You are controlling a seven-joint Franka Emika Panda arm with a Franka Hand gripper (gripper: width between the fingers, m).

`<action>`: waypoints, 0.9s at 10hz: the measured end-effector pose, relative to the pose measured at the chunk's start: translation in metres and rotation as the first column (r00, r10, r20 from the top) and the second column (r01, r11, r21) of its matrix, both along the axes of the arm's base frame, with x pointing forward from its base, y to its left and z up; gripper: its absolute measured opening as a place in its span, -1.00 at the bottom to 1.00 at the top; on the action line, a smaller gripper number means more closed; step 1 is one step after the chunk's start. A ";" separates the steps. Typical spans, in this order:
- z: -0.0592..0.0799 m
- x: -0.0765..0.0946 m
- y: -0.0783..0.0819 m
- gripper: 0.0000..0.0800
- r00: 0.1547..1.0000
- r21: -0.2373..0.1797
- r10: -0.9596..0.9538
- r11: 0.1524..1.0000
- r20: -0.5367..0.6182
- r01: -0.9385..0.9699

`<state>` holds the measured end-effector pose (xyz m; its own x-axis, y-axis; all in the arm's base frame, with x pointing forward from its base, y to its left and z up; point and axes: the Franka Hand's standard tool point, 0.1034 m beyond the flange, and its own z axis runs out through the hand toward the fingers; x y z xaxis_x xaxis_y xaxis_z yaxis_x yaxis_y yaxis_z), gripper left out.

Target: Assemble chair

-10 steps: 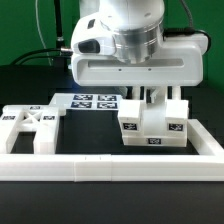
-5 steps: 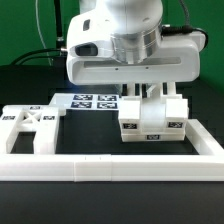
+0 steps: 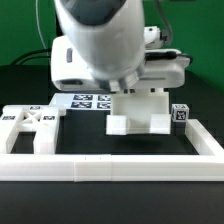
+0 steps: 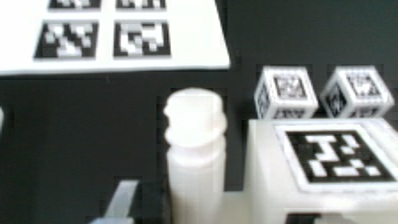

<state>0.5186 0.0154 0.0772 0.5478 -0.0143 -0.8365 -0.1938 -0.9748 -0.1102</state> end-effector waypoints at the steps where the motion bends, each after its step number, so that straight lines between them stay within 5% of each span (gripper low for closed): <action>1: 0.001 -0.009 -0.011 -0.39 0.990 0.024 0.007 1.000 -0.143 -0.003; 2: -0.006 -0.005 -0.015 -0.39 0.983 0.017 0.010 1.000 -0.181 -0.007; 4: 0.003 -0.022 -0.016 -0.39 0.965 0.021 0.009 1.000 -0.261 -0.003; 5: -0.007 -0.021 -0.019 -0.39 0.968 0.013 0.002 1.000 -0.252 0.002; 6: -0.010 -0.020 -0.020 0.01 0.970 0.011 0.000 1.000 -0.242 0.002; 7: -0.011 -0.020 -0.020 0.01 0.970 0.010 -0.001 1.000 -0.245 0.003; 8: -0.012 -0.020 -0.021 0.43 0.970 0.009 -0.002 1.000 -0.241 0.004; 9: -0.012 -0.019 -0.022 0.43 0.971 0.008 -0.004 1.000 -0.239 0.007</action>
Offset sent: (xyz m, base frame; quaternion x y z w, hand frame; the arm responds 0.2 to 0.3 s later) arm 0.0090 -0.0051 0.0018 0.0000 -0.1443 -0.0031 0.9895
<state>0.4997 -0.0069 0.0650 0.3320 -0.0090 -0.9432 -0.2209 -0.9729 -0.0685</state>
